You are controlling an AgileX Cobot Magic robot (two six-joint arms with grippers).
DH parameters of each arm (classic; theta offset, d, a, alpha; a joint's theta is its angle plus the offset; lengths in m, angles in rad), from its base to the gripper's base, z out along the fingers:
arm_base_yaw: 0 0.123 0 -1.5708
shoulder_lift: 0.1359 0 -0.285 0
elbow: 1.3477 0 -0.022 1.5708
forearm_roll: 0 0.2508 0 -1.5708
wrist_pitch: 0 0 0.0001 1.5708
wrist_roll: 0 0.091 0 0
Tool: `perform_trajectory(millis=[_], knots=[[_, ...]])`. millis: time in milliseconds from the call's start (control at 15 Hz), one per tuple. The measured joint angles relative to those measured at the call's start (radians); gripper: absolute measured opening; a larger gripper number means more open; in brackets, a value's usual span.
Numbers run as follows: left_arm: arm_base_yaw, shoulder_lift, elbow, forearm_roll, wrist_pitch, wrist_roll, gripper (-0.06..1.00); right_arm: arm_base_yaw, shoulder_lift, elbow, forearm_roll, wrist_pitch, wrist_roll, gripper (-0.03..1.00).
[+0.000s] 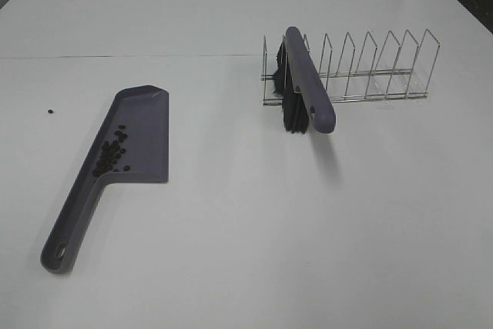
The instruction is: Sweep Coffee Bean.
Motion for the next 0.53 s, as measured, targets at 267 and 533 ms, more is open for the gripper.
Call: perform_trajectory(millis=[267,533], knots=[[0.000,0.000,0.000,0.000,0.000,0.000,0.86,0.000,0.000,0.000,0.000,0.000,0.000,0.77],[0.000,0.000,0.000,0.000,0.000,0.000,0.86,0.000,0.000,0.000,0.000,0.000,0.000,0.77]])
